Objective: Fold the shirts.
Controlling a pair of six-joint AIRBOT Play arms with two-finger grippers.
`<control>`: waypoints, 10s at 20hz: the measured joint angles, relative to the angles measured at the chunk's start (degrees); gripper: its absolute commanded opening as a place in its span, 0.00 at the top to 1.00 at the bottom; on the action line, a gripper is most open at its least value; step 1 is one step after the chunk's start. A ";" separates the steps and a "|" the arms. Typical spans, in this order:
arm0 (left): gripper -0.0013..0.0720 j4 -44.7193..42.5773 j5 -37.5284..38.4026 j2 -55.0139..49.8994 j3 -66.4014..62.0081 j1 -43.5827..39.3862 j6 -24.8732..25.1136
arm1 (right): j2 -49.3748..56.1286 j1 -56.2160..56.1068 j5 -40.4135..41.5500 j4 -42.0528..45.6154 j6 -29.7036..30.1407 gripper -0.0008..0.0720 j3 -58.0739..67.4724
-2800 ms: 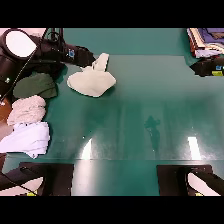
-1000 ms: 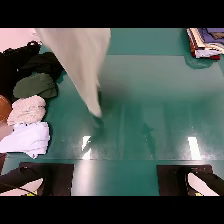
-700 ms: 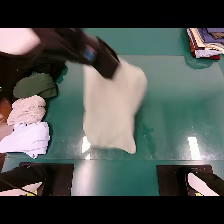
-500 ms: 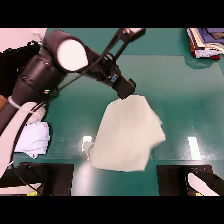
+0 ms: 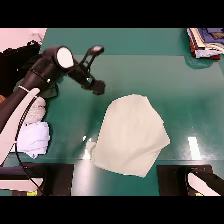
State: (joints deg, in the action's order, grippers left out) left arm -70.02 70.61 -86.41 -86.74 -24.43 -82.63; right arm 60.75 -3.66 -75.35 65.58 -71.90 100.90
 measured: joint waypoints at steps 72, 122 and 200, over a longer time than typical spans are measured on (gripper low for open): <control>0.95 -4.57 -10.12 25.31 27.04 21.44 -3.96 | 49.68 -24.81 4.17 -14.34 0.22 0.97 1.81; 0.47 4.72 -2.08 8.72 12.09 22.71 1.18 | 21.14 -11.67 11.45 -2.23 -11.54 0.42 -18.75; 0.95 1.53 -9.70 37.51 30.29 35.93 -6.93 | 30.29 -13.00 -0.52 -6.99 11.58 0.97 -13.53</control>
State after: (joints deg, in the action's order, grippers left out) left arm -68.49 60.90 -48.90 -56.45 11.51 -89.56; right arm 91.05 -16.67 -75.88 58.59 -60.31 87.37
